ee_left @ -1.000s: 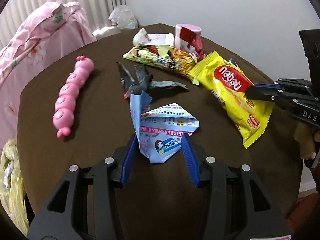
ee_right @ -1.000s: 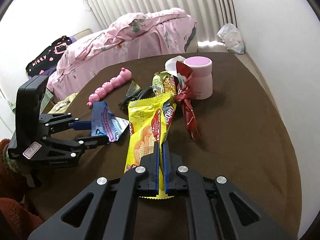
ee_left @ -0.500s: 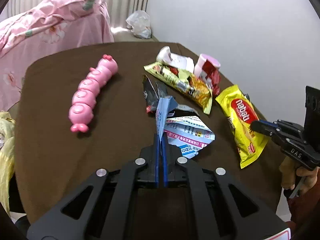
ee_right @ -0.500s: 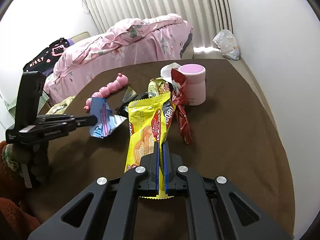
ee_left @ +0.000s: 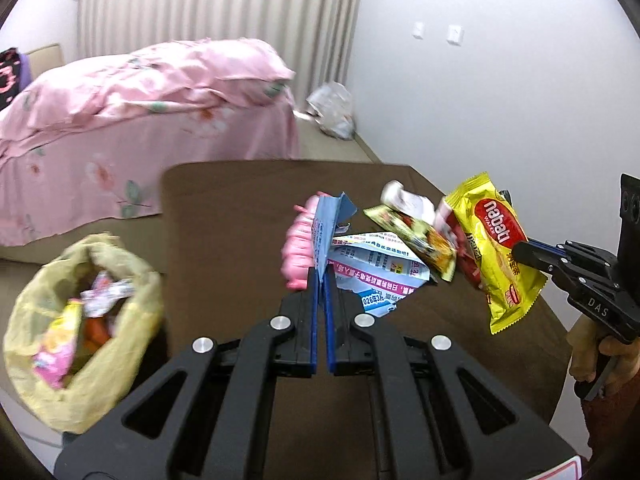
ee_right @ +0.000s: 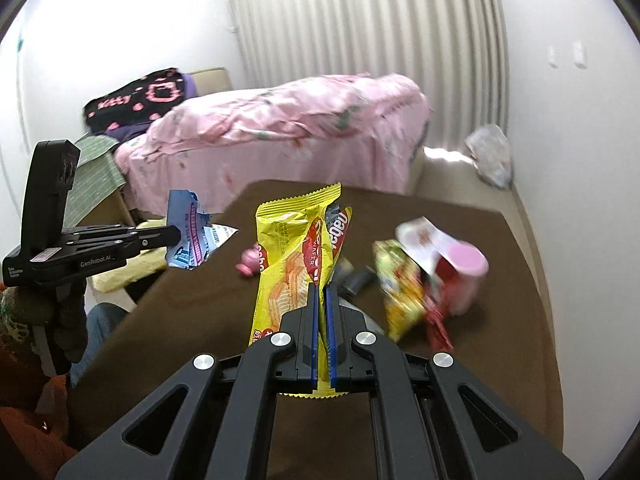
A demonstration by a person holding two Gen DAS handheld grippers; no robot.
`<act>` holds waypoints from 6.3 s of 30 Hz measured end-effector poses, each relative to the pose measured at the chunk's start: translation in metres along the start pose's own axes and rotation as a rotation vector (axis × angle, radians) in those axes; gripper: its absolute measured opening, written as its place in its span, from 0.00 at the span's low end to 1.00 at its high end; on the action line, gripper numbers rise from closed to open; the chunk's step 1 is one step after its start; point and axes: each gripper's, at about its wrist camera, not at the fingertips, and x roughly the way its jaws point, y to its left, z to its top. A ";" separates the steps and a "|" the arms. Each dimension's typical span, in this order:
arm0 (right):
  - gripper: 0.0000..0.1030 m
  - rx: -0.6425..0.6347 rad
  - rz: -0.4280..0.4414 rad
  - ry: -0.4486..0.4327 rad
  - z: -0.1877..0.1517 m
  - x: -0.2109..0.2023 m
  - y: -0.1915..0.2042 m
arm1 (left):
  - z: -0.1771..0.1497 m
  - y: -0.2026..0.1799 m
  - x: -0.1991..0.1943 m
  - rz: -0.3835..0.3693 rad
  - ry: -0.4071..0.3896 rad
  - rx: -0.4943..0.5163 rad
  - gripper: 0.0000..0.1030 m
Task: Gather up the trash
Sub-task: 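Carry the paper wrapper and wafer pack over the yellow trash bag, then open both grippers to drop the items into the trash bag, then move both grippers back over the table toward the remaining wrappers, then grasp the black wrapper with the left gripper while the right grasps the red wrapper, then carry the black and red wrappers over the yellow trash bag with both grippers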
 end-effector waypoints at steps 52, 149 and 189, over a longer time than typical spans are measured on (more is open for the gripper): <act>0.05 -0.344 0.380 0.433 0.067 0.301 0.231 | -0.097 0.247 0.002 0.369 0.048 -0.634 0.04; 0.22 0.111 -0.063 0.114 -0.054 0.036 -0.081 | -0.035 -0.049 0.086 -0.011 0.207 0.048 0.52; 0.22 -0.020 0.001 0.007 0.003 0.008 -0.009 | -0.002 0.000 -0.006 0.013 0.001 0.036 0.33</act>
